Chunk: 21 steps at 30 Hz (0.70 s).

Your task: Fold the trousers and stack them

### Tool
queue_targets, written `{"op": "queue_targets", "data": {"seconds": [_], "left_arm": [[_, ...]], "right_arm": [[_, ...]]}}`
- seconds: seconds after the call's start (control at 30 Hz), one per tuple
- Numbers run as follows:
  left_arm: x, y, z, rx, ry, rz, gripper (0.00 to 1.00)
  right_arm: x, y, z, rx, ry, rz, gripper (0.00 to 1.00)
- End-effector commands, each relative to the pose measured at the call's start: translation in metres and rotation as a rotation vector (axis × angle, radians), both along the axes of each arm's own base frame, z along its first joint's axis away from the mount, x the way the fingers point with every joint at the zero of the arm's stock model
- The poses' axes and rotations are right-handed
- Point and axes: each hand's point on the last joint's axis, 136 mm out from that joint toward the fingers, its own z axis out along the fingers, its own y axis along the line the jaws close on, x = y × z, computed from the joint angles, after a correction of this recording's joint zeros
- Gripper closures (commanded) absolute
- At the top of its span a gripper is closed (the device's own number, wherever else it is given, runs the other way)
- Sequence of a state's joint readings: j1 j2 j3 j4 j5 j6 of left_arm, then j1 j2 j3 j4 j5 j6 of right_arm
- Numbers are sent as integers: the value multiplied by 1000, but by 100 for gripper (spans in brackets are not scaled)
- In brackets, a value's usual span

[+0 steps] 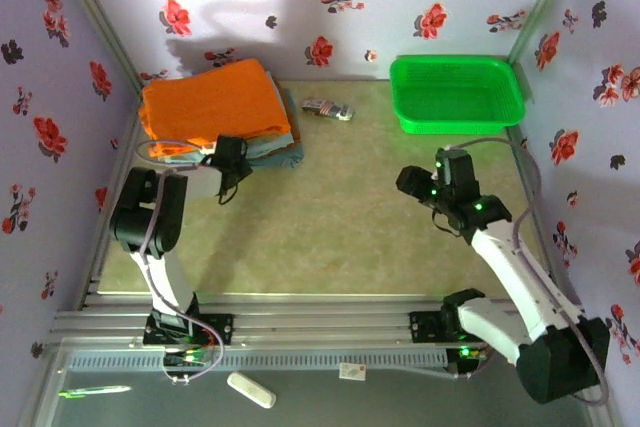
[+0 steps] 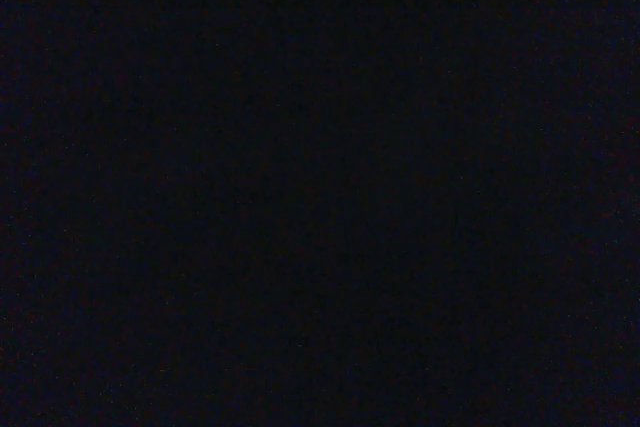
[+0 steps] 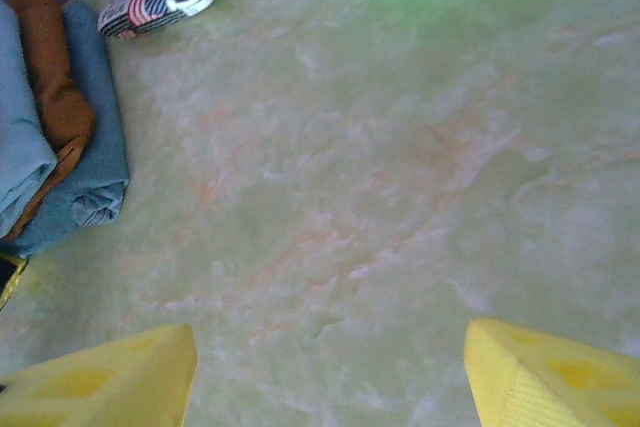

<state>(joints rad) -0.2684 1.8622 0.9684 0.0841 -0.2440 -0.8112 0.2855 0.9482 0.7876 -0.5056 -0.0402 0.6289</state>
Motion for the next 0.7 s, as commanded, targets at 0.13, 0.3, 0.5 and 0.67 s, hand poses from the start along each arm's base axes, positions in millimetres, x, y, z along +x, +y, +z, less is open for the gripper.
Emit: {"op": "queue_targets", "data": {"seconds": [0.13,0.3,0.5,0.67], "left_arm": [[38,66,-16,-8,25,213,100],[39,98,-30,-162,72,297,100],[29,136,-47,-349,125,445,100],[48,144,-41,-381,108,433,100]], "right_arm": [[-15,-16,-6,-53,41,-12,27],[-15,-15,3,-38,32,-10,27],[-18,-13,17,-19,15,-3,27],[-20,-14,19,-13,10,-7,27]]}}
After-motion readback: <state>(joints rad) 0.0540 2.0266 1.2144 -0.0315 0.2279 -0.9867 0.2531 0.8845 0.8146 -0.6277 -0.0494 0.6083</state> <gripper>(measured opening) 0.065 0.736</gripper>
